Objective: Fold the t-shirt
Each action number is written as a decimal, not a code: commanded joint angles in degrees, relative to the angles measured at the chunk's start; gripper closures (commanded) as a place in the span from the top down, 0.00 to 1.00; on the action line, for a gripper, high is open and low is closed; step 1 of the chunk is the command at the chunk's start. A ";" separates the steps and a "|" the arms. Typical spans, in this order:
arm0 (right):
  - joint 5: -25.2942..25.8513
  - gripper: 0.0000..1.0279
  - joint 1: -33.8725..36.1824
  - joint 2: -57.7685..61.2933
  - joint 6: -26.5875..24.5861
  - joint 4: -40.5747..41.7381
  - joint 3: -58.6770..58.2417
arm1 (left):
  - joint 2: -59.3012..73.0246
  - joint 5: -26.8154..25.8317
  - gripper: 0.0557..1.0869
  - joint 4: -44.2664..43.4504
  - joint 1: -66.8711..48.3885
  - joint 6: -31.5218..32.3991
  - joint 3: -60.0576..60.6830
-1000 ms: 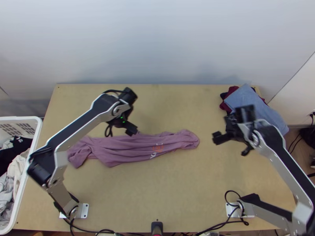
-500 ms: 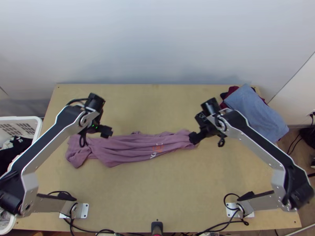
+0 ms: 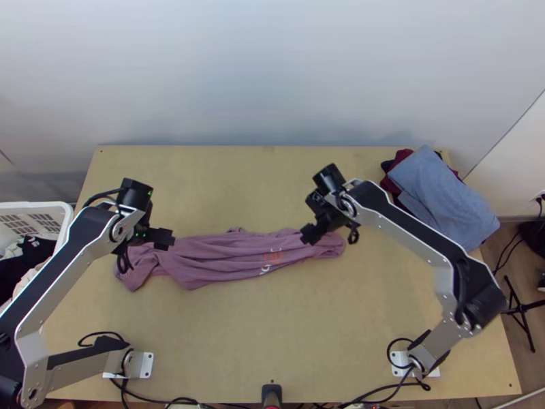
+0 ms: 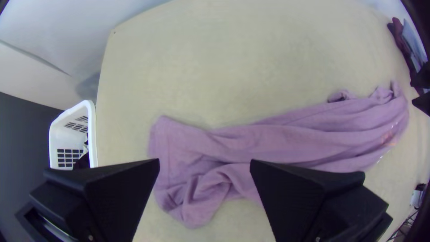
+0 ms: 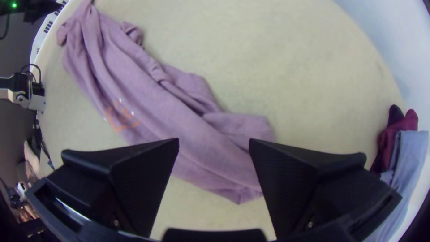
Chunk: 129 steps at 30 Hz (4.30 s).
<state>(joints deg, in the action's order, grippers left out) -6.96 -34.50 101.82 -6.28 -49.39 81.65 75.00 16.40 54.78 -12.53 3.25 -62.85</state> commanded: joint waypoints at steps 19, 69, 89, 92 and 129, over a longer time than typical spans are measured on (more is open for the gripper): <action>-0.07 0.59 7.61 9.80 -5.14 4.65 -0.52 | -3.90 0.03 0.95 -3.19 2.69 -0.35 5.37; -0.07 0.03 6.11 -35.11 -6.64 -3.52 -9.22 | 16.23 -1.46 0.95 -15.41 12.71 -12.83 0.10; -0.07 0.03 6.99 -34.76 -6.90 -2.56 -11.77 | 28.45 -15.26 0.90 -12.16 13.06 -3.16 -9.75; -0.07 0.03 7.08 -34.76 -6.99 -2.12 -12.13 | 29.41 -15.61 0.89 -12.16 11.92 -2.63 -10.01; 1.07 0.03 20.09 -39.86 0.40 6.76 -4.48 | -4.69 -45.14 0.18 -10.22 36.27 7.92 -18.98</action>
<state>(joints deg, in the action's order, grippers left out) -5.85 -18.55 65.10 -11.09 -46.19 74.61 77.30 -21.91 40.84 14.83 8.71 -73.63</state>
